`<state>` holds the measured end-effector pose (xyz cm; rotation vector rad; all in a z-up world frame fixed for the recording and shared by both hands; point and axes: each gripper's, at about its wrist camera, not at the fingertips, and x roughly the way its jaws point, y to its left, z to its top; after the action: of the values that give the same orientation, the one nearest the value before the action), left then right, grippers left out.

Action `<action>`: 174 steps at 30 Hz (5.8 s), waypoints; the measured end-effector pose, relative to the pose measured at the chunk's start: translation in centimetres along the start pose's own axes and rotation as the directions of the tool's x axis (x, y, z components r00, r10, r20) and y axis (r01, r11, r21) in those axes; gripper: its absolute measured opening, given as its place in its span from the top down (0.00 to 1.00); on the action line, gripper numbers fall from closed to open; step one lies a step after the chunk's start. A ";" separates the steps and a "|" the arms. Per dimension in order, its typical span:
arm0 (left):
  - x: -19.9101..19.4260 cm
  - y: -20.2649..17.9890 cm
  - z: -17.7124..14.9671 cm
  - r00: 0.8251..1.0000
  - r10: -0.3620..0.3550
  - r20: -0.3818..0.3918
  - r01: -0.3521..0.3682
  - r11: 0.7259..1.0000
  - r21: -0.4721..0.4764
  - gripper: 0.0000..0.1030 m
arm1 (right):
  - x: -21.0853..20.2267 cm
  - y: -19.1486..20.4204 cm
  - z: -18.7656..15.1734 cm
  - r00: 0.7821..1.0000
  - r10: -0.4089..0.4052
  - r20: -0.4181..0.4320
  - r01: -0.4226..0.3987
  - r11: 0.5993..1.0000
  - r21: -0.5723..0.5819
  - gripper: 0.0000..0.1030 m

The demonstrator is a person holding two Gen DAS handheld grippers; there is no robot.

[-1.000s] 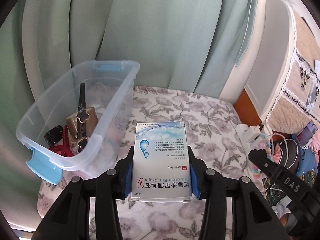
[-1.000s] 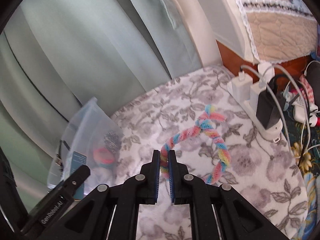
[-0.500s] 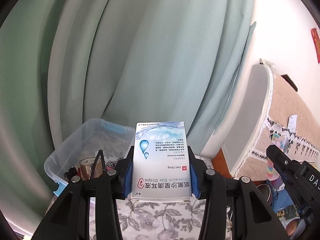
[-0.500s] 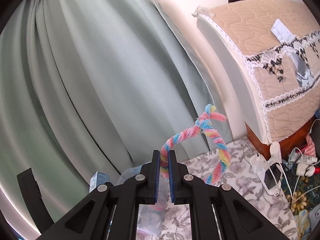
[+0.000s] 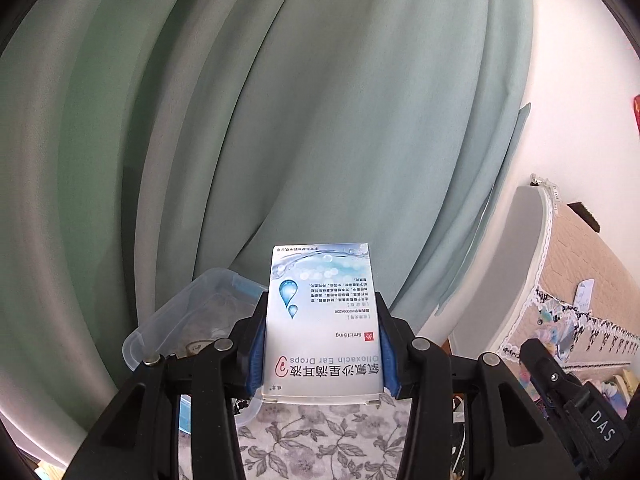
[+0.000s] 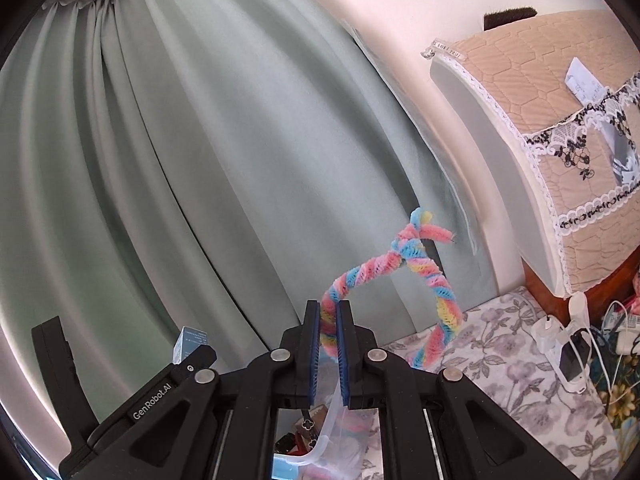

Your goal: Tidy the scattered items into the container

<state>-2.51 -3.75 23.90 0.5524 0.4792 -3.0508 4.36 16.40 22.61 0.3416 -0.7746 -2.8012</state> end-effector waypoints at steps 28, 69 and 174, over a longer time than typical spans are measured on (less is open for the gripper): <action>5.9 11.7 -2.8 0.987 0.114 -0.111 -0.132 0.978 -0.164 0.54 | 8.2 3.5 -7.7 0.968 -0.001 -0.252 -0.031 0.992 -0.123 0.91; 16.1 19.9 -7.3 0.959 0.118 -0.258 -0.183 0.953 -0.242 0.54 | 25.2 9.6 -16.9 0.846 0.045 -0.530 -0.264 0.900 -0.345 0.91; 11.0 6.0 -7.2 0.918 0.212 -0.334 -0.146 0.967 0.210 0.09 | 9.6 -0.1 -9.3 0.831 -0.286 -0.476 0.134 0.935 -0.328 0.21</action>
<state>-9.99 -6.83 11.94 1.1005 0.1365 -2.8366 -2.23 9.50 13.20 1.1318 -0.2166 -2.7429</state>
